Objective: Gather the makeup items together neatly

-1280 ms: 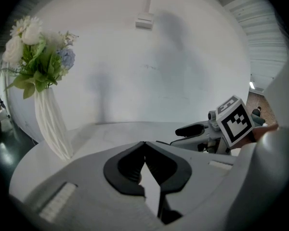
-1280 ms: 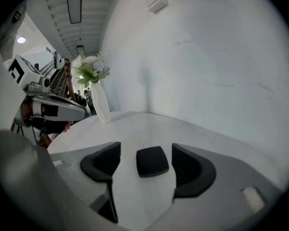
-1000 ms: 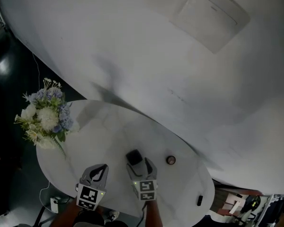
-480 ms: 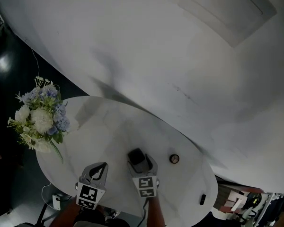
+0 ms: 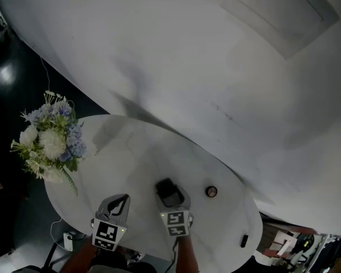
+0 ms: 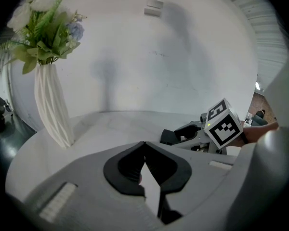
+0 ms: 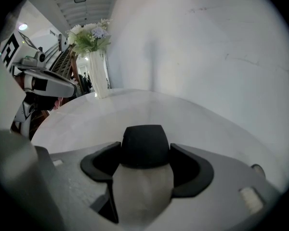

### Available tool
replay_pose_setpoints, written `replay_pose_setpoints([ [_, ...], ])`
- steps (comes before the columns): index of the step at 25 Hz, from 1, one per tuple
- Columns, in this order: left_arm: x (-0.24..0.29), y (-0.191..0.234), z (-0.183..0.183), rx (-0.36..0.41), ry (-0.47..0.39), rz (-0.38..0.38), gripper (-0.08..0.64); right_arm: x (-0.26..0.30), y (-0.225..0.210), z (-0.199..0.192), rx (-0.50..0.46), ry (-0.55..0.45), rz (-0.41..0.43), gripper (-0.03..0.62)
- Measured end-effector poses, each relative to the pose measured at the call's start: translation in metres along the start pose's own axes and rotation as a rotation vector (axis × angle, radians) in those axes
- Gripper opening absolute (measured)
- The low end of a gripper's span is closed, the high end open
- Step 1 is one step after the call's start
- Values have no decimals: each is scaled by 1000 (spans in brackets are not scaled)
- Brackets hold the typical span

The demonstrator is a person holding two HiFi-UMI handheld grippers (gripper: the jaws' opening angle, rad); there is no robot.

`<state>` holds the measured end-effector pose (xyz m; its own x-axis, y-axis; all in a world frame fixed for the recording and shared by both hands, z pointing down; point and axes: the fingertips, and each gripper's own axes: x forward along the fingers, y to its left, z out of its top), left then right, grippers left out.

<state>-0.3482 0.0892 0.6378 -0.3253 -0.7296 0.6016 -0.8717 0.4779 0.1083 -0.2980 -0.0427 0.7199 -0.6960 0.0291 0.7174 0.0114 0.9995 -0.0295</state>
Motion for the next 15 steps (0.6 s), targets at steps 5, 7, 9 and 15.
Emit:
replay_pose_setpoints([
  [5,-3,2,-4,-3,4,12,9,1,0,0,5,2,0,321],
  [7,-5,1,-3,-3,0,14,9,1,0,0,8,2,-1,319],
  [9,-7,-1,-1,2,-6,15,9,-1,-1,1,20,-5,-7,319],
  [15,-15,-8,6,19,-26,16,9,-20,-5,10,50,-48,-36,319],
])
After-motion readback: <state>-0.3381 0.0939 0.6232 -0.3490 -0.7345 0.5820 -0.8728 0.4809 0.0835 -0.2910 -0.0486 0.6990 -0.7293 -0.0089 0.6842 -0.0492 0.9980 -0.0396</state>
